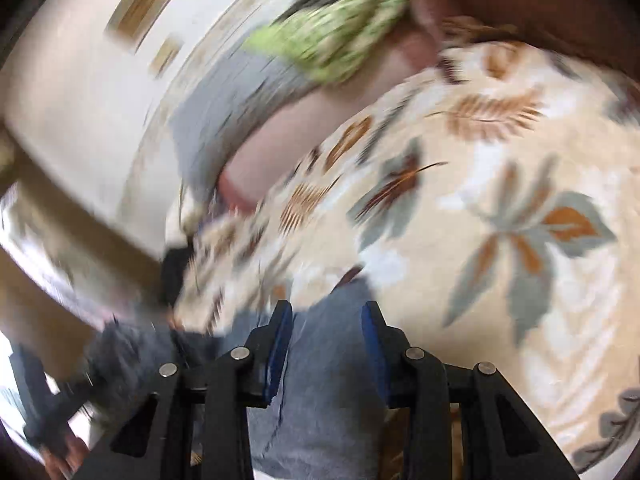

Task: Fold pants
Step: 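Close the left gripper on the leg hem and lift it, then fold the held jeans leg over onto the jeans with the left gripper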

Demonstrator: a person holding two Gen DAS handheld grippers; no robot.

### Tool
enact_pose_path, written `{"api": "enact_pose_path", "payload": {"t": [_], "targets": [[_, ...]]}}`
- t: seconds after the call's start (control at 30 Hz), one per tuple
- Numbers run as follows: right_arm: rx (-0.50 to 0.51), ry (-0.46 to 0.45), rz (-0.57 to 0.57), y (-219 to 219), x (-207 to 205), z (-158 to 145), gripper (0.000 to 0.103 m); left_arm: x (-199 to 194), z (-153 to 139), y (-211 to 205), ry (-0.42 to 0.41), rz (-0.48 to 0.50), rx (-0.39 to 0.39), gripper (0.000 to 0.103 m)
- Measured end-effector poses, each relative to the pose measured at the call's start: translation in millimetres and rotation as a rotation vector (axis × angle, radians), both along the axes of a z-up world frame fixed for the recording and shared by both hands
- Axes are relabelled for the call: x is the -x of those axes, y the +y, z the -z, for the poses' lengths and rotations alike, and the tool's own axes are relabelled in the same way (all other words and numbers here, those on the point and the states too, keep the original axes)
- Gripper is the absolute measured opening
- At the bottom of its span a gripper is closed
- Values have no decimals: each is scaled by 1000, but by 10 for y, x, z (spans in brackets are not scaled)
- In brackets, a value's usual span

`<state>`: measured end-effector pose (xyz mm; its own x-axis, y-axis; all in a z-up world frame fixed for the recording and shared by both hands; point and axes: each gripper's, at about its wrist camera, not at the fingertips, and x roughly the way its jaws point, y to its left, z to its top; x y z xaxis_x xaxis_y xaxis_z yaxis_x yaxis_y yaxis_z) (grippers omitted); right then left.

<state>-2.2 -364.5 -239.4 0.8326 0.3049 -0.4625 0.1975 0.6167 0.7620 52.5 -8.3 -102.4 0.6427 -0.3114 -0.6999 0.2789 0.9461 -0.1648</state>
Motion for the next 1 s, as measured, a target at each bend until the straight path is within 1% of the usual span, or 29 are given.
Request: {"api": "enact_pose_path", "payload": {"t": [0.1,0.13,0.17,0.2,0.27,0.3,0.33,0.37,0.4,0.43,0.5,0.53,0.57,0.6,0.63,0.67,0.7,0.77,0.8,0.83,0.87,0.9,1.0], "targets": [[-18,-3,50,-179,51,17,38,79,107,-486,21,90,-25,14],[-40,-15,59,-242,83,24,38,109,192,-713,35,128,-38,14],[-61,-24,65,-303,111,37,38,124,255,-843,43,148,-46,14],[-73,-26,69,-335,111,45,39,122,384,-1050,57,173,-66,14],[-93,-19,81,-422,115,71,39,73,649,-1336,132,204,-109,18],[-100,-16,86,-457,123,101,39,38,846,-1460,218,212,-111,25],[-104,-13,89,-480,140,124,39,35,959,-1513,279,233,-94,29],[-106,-11,89,-491,145,130,39,51,1060,-1563,335,267,-74,29],[-104,-9,85,-495,163,132,39,86,1091,-1590,345,289,-75,29],[-98,-3,78,-493,160,140,39,131,1061,-1598,327,308,-83,29],[-104,4,41,-460,120,164,39,175,889,-1527,275,328,-67,29],[-123,7,5,-418,91,178,39,182,752,-1432,242,335,-38,29],[-143,8,-35,-371,50,191,41,184,623,-1329,208,332,-16,30],[-165,8,-82,-305,1,201,49,191,504,-1221,170,320,-9,39],[-185,3,-136,-225,-51,206,54,185,386,-1109,122,296,-20,54],[-202,-8,-184,-140,-93,203,60,175,282,-974,63,252,-56,59],[-208,-14,-221,-67,-120,194,64,164,225,-841,19,211,-85,61],[-192,2,-298,122,-204,193,68,103,190,-621,-38,149,-128,61],[-175,19,-311,197,-239,213,68,44,240,-482,-41,110,-172,63],[-168,35,-321,250,-275,239,69,-29,332,-365,-19,79,-220,63],[-168,57,-335,306,-323,275,69,-101,426,-270,11,55,-249,63],[-172,70,-342,335,-359,306,69,-157,513,-159,38,37,-256,63],[-152,105,-329,410,-466,367,69,-297,803,124,145,-25,-229,63]]}}
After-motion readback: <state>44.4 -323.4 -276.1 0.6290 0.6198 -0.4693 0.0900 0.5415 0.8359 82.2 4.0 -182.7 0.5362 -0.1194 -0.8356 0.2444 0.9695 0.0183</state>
